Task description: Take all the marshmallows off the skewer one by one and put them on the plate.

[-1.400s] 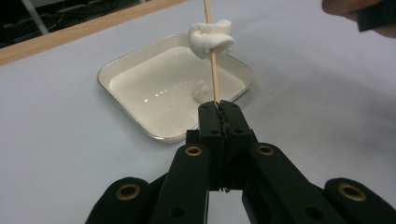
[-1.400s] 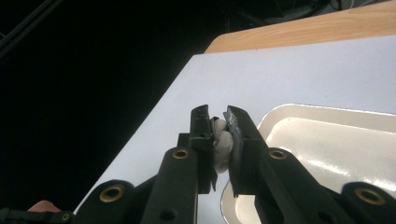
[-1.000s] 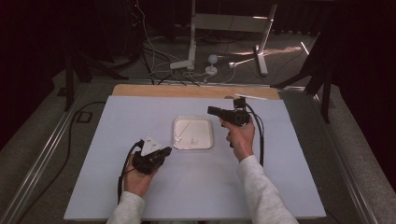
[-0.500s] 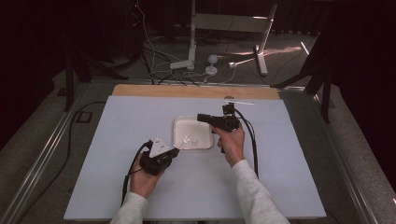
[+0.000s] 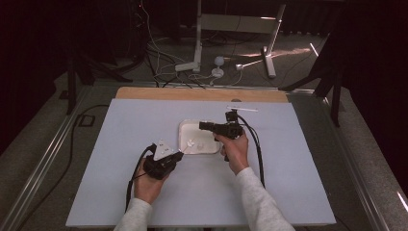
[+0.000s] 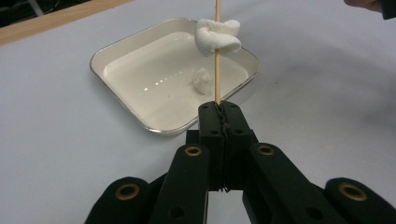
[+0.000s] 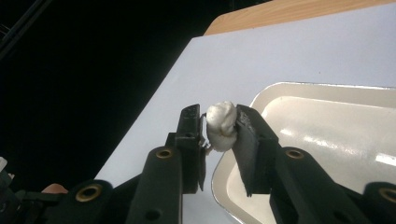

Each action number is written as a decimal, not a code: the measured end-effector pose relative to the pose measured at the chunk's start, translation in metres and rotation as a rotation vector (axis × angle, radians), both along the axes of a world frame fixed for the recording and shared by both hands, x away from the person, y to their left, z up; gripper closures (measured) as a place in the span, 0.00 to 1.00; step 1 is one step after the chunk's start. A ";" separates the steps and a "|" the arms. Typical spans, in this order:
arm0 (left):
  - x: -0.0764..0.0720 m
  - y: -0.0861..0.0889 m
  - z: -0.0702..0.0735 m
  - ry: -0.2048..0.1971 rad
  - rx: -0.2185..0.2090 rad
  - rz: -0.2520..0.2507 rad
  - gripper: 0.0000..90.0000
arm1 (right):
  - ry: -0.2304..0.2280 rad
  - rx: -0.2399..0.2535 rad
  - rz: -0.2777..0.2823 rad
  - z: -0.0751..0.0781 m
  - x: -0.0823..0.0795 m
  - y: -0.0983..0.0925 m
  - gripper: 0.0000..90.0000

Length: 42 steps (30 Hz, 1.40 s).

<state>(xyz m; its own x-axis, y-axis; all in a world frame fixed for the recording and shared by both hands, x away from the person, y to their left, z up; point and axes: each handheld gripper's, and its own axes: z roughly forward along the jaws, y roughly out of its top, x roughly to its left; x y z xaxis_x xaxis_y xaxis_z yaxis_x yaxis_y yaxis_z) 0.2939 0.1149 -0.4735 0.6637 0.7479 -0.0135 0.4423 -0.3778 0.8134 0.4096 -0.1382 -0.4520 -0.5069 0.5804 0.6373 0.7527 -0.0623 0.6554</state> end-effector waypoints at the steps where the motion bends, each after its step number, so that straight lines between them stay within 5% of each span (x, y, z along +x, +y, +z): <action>1: 0.000 0.000 0.000 0.002 0.000 0.002 1.00 | 0.002 -0.001 -0.003 -0.001 0.000 0.000 0.77; 16: 0.001 0.002 -0.001 0.012 0.000 0.013 1.00 | -0.013 -0.034 -0.036 0.002 -0.001 -0.008 0.68; 29: 0.002 0.004 0.000 0.009 -0.013 0.022 1.00 | -0.040 -0.041 0.048 0.006 -0.017 0.002 0.49; 42: 0.001 0.006 0.003 -0.005 -0.033 0.033 1.00 | -0.039 -0.030 0.136 -0.005 -0.035 0.026 0.50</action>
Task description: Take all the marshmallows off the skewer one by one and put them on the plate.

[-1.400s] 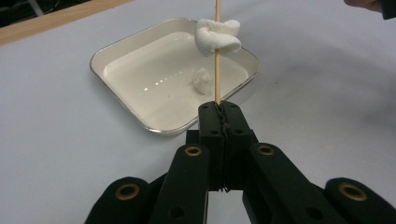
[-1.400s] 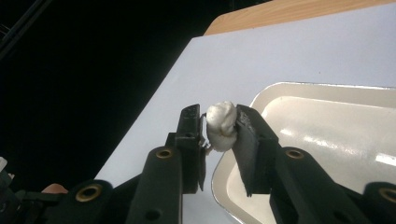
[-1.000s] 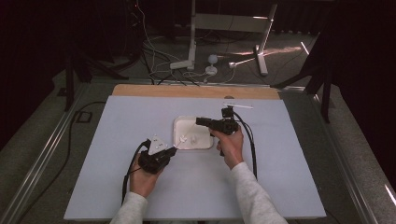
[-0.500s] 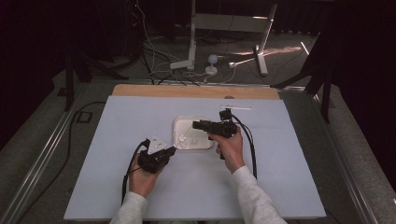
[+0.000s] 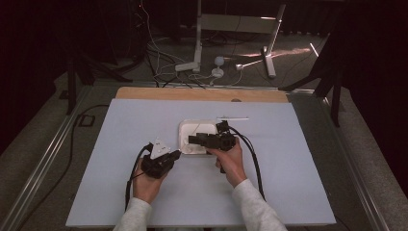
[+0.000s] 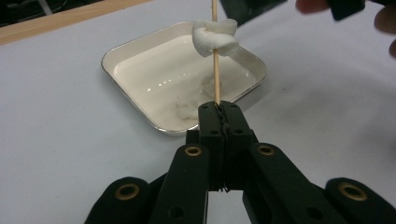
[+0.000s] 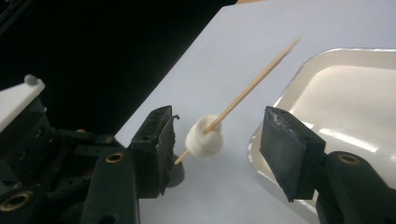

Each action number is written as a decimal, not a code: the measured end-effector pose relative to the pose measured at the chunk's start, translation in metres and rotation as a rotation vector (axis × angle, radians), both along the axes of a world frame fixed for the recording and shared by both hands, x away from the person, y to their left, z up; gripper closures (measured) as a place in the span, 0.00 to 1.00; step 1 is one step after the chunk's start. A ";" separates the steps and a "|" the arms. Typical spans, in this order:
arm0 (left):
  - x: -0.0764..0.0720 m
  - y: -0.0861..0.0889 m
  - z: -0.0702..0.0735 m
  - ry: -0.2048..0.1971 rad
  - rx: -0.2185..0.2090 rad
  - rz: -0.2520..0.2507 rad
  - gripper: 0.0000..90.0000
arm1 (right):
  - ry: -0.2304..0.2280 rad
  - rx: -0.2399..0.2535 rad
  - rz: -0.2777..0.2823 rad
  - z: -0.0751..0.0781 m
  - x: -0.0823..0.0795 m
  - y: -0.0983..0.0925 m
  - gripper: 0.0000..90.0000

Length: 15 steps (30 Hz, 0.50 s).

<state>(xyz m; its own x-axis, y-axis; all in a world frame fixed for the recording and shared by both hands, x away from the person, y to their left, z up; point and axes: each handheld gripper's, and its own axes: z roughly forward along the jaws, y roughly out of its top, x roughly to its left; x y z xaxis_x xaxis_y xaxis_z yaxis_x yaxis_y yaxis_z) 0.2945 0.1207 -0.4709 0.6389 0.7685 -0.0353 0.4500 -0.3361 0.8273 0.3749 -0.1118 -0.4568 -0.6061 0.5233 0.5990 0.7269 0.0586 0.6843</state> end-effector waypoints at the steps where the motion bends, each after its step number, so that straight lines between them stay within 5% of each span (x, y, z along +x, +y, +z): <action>1: 0.000 0.000 0.000 -0.001 -0.004 -0.001 1.00 | 0.000 0.006 0.002 -0.001 -0.001 0.002 0.50; 15: -0.001 0.000 0.001 -0.012 -0.031 -0.003 1.00 | 0.030 0.054 0.012 -0.020 -0.006 0.022 0.60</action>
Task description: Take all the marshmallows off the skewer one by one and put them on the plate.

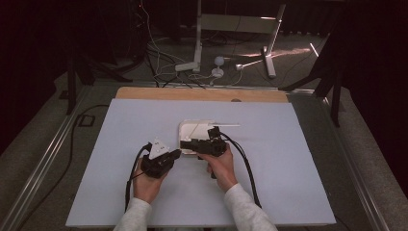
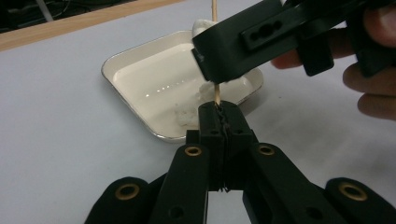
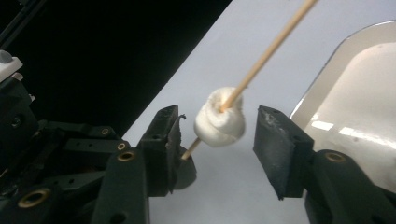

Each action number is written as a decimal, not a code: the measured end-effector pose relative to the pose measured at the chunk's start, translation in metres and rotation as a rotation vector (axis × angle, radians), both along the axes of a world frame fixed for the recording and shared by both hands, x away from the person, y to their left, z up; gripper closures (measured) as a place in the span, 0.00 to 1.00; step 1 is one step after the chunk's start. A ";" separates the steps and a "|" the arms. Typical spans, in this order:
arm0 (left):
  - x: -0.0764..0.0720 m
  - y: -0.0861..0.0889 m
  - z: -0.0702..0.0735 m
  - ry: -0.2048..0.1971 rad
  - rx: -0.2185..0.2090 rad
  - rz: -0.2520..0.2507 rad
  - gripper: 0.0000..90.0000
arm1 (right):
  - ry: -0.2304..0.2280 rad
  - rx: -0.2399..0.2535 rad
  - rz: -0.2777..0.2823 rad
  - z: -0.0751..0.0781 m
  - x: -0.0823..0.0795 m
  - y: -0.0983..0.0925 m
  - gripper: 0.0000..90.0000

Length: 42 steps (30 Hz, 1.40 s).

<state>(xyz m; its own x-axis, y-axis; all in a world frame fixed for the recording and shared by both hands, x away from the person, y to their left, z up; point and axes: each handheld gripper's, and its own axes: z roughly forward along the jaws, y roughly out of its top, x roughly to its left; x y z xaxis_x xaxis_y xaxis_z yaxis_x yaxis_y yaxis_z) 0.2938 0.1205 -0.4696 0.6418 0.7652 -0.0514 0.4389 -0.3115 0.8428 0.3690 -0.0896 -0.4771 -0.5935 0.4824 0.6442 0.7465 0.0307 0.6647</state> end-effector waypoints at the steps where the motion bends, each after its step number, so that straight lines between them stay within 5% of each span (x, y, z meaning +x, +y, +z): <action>1: 0.000 0.000 0.000 -0.002 -0.001 -0.001 1.00 | 0.002 0.003 -0.002 -0.001 0.000 0.001 0.62; 10: 0.000 -0.001 -0.001 -0.003 -0.006 -0.006 1.00 | 0.015 0.014 0.000 -0.001 -0.001 0.005 0.81; 19: -0.001 -0.002 0.000 -0.005 -0.019 -0.012 1.00 | -0.028 0.006 -0.034 0.006 -0.001 0.002 0.84; 33: -0.004 0.000 0.002 -0.029 -0.007 -0.026 1.00 | -0.028 0.011 -0.047 0.016 0.007 -0.006 0.87; 36: -0.006 -0.001 -0.001 -0.024 0.050 -0.028 1.00 | -0.038 0.013 -0.074 0.019 0.009 -0.010 0.88; 37: -0.007 0.001 -0.004 -0.022 0.062 -0.032 1.00 | -0.041 0.029 -0.120 0.022 0.012 -0.018 0.89; 38: -0.007 0.004 -0.004 -0.014 0.008 -0.043 1.00 | -0.017 0.068 -0.157 0.024 0.017 -0.029 0.89; 39: -0.007 0.003 -0.002 -0.018 0.022 -0.046 1.00 | 0.009 0.085 -0.137 0.025 0.022 -0.036 0.88; 41: -0.008 -0.005 -0.002 -0.037 0.048 -0.070 1.00 | -0.036 0.008 -0.124 0.030 0.023 -0.039 0.88; 42: -0.008 -0.007 -0.001 -0.037 0.040 -0.075 1.00 | -0.040 0.012 -0.127 0.032 0.024 -0.041 0.88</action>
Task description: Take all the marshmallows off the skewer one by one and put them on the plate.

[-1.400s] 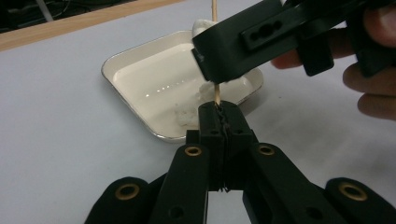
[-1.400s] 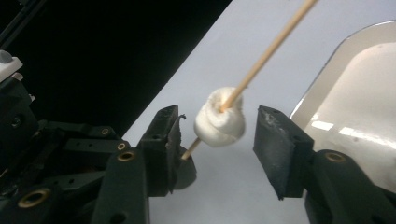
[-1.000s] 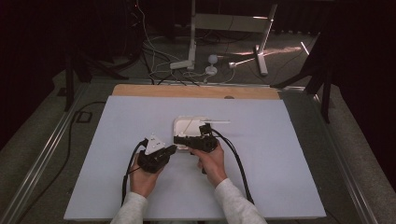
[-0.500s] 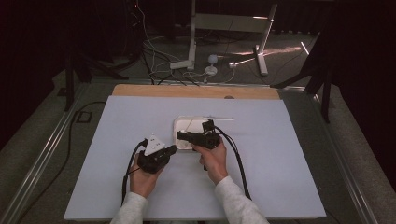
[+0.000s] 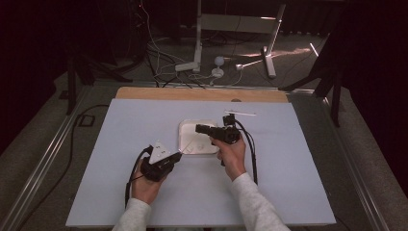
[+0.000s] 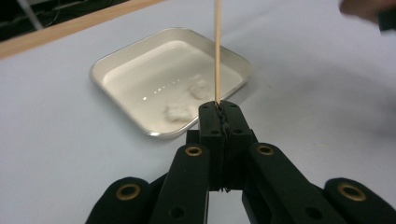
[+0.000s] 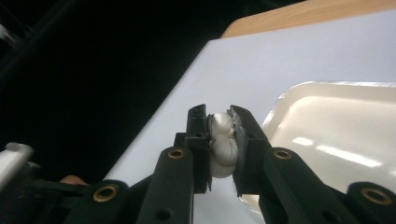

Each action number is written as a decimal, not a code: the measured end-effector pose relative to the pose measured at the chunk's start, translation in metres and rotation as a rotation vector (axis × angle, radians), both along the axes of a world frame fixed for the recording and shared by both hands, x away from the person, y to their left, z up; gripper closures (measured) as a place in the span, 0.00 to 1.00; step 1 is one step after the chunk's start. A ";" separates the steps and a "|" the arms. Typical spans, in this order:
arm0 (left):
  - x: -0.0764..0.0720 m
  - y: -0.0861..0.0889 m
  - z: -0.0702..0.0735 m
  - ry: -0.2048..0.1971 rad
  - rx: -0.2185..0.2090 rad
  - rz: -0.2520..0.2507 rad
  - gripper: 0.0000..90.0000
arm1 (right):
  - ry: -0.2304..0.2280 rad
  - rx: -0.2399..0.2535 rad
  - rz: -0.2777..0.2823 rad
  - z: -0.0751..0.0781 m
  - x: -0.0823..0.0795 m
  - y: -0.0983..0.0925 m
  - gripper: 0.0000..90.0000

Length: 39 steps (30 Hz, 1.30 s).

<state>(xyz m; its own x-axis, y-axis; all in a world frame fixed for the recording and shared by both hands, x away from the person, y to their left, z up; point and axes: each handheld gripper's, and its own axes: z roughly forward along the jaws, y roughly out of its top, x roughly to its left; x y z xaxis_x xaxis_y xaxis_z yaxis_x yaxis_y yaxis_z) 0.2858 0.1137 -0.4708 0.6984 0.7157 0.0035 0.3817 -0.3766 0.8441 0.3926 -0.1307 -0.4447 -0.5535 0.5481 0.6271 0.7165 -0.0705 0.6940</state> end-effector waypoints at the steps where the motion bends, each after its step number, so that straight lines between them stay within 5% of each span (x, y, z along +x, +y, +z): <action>1: 0.000 -0.001 0.001 -0.004 0.002 0.002 1.00 | -0.003 -0.001 -0.006 0.003 0.001 -0.001 0.88; 4: -0.001 0.004 0.004 -0.016 0.021 0.008 1.00 | -0.004 0.010 -0.018 0.006 0.006 -0.005 0.88; 5: -0.001 0.004 -0.001 -0.004 0.125 0.026 1.00 | -0.006 0.003 -0.028 0.007 0.006 -0.006 0.89; 6: -0.003 0.009 -0.008 0.010 0.150 0.041 1.00 | -0.039 0.002 -0.129 0.012 0.006 -0.015 0.90; 7: -0.002 0.018 -0.014 0.049 0.099 0.053 1.00 | -0.018 0.088 -0.178 0.016 0.011 -0.033 0.90; 8: -0.001 0.024 -0.014 0.058 0.075 0.073 1.00 | -0.011 0.107 -0.192 0.023 0.016 -0.048 0.90; 11: 0.004 0.028 -0.002 0.034 -0.006 0.099 1.00 | -0.051 -0.011 -0.150 0.040 0.016 -0.064 0.89; 18: 0.004 0.019 -0.002 0.025 0.004 0.093 1.00 | -0.060 -0.068 -0.076 0.033 0.016 -0.047 0.87; 39: 0.007 0.026 -0.003 0.038 -0.047 0.115 1.00 | -0.063 -0.184 -0.041 0.012 0.016 -0.022 0.84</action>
<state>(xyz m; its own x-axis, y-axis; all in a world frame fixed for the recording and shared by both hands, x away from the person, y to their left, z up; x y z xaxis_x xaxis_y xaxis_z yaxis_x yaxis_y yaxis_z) 0.2927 0.1399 -0.4737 0.6104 0.7901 -0.0570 0.4523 -0.2885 0.8439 0.4084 -0.1528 -0.4328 -0.5629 0.6732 0.4795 0.6705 0.0328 0.7411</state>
